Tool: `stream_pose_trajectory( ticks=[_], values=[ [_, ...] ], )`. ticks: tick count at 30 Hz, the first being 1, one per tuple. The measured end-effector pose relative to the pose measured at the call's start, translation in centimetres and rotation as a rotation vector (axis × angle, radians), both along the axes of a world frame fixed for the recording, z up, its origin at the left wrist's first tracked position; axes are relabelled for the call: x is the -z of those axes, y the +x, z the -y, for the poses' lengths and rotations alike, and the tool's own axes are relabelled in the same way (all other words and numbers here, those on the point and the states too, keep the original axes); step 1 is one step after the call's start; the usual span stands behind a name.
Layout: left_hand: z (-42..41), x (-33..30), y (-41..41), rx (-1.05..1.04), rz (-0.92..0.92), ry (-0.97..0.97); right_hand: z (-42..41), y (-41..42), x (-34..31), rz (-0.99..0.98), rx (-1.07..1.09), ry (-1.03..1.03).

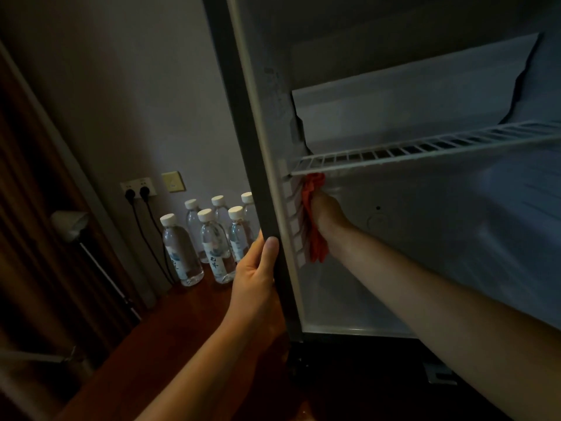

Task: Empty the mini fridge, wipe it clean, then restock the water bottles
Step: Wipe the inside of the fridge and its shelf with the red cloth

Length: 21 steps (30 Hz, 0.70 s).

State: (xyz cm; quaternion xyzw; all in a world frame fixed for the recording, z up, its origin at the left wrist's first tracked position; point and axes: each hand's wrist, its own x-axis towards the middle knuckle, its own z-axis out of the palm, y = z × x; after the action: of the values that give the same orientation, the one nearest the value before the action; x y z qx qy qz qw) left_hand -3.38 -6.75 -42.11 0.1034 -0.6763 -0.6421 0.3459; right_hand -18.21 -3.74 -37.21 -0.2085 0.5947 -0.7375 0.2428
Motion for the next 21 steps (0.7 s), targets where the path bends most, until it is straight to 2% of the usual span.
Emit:
stream_pose_trajectory(
  ticks=[4,12,16,21],
  values=[
    [0.2,0.1,0.0,-0.005,-0.005,-0.012,1.1,-1.5,0.3,-0.087,0.083,0.046],
    [0.3,0.0,0.3,-0.016,0.010,-0.036,3.7,-5.5,2.5,-0.046,0.047,0.065],
    [0.1,0.0,0.4,-0.010,0.008,-0.036,0.3,-1.4,0.0,0.009,0.043,0.045],
    [0.1,-0.1,0.3,-0.005,0.003,-0.021,-2.2,2.0,0.9,0.008,-0.039,0.001]
  ],
)
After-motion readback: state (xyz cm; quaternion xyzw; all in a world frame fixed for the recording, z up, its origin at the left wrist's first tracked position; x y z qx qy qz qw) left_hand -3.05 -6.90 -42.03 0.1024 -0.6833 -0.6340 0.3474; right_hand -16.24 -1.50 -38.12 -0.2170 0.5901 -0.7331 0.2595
